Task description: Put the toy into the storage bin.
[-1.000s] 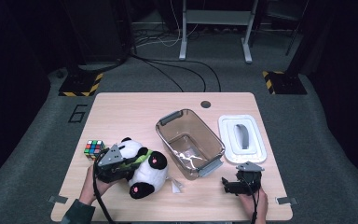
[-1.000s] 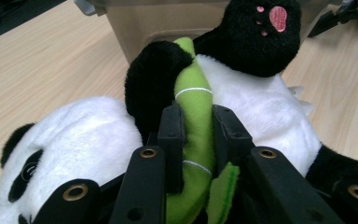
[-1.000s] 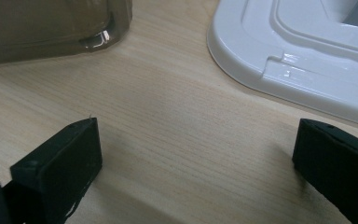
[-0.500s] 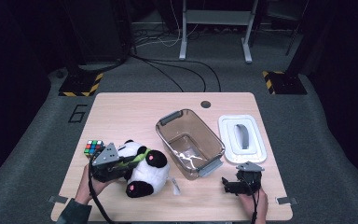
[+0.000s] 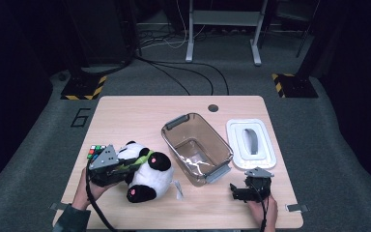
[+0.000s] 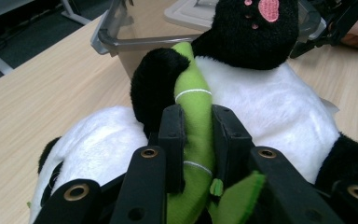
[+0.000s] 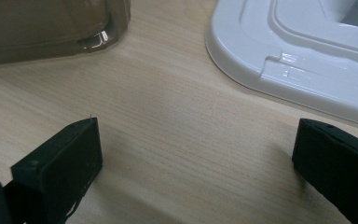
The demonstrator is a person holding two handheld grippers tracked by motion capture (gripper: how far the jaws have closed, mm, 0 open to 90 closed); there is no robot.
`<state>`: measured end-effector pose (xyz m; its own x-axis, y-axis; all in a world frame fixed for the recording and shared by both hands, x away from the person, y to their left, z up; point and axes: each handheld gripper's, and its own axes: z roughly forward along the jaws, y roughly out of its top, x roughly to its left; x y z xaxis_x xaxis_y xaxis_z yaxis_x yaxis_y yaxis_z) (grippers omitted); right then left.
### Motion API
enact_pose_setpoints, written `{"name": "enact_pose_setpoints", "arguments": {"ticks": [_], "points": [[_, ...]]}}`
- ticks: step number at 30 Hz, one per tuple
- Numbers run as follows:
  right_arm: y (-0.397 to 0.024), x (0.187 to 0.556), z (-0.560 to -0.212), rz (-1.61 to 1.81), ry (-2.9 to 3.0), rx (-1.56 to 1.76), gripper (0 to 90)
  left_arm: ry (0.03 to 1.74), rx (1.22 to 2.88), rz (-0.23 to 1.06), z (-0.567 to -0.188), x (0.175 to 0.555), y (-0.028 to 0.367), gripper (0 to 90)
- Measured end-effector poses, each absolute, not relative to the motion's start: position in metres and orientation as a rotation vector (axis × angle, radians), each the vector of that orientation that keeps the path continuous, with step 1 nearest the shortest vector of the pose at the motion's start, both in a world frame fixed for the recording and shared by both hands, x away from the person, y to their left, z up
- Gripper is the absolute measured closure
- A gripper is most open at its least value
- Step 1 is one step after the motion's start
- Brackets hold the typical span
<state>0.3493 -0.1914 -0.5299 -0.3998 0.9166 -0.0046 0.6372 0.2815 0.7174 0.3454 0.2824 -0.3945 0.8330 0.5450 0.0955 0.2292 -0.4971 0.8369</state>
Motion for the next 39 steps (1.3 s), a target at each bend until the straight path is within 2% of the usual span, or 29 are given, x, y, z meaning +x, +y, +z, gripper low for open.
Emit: {"name": "enact_pose_setpoints", "arguments": {"ticks": [39], "points": [[-0.191, 0.349, -0.530, 0.900, 2.138, 1.397, 0.8, 0.453, 2.064, 0.526, -0.325, 0.354, 0.276, 75.7]]}}
